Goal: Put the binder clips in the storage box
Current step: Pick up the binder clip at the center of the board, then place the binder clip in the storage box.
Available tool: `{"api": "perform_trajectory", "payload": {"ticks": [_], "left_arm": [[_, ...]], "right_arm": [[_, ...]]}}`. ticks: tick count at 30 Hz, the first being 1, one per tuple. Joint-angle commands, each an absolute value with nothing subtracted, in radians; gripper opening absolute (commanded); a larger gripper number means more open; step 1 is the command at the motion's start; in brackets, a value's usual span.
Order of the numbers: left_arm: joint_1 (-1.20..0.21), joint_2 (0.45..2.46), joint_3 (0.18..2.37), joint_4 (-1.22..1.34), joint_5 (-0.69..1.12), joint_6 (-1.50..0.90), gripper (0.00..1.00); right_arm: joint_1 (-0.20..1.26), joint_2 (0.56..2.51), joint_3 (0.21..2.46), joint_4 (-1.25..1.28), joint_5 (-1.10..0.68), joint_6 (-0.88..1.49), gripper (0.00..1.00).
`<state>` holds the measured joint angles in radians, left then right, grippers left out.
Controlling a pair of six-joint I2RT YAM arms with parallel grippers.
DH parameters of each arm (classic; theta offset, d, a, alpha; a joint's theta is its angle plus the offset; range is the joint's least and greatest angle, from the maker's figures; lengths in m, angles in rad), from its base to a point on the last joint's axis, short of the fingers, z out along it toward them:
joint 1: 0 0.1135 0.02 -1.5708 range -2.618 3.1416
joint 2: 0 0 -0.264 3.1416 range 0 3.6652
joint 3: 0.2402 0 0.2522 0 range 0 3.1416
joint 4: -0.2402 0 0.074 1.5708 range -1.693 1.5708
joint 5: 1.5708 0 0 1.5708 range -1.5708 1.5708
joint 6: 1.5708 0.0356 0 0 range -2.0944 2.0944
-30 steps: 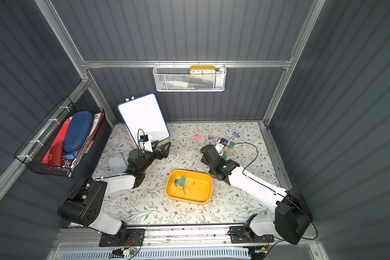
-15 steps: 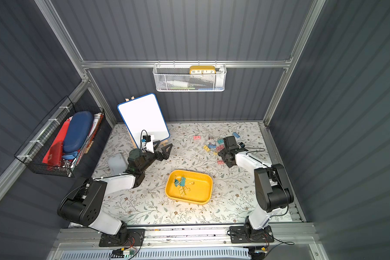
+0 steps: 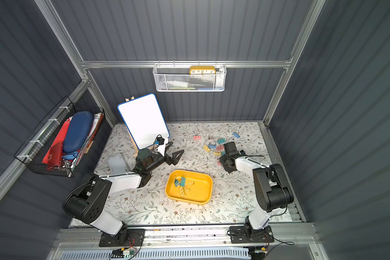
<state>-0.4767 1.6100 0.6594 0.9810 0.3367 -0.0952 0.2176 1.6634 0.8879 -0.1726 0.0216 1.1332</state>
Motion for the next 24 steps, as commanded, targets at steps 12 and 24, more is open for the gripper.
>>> {"api": "perform_trajectory", "payload": {"ticks": [12, 24], "left_arm": [[-0.478, 1.585, 0.643, 0.989, 0.297, -0.09, 0.99], [-0.428, 1.512, 0.579, 0.984, 0.099, -0.237, 0.99]], "right_arm": [[0.301, 1.37, 0.877, -0.21, -0.05, 1.001, 0.0], [0.818, 1.246, 0.985, -0.411, -0.026, 0.899, 0.0]]}}
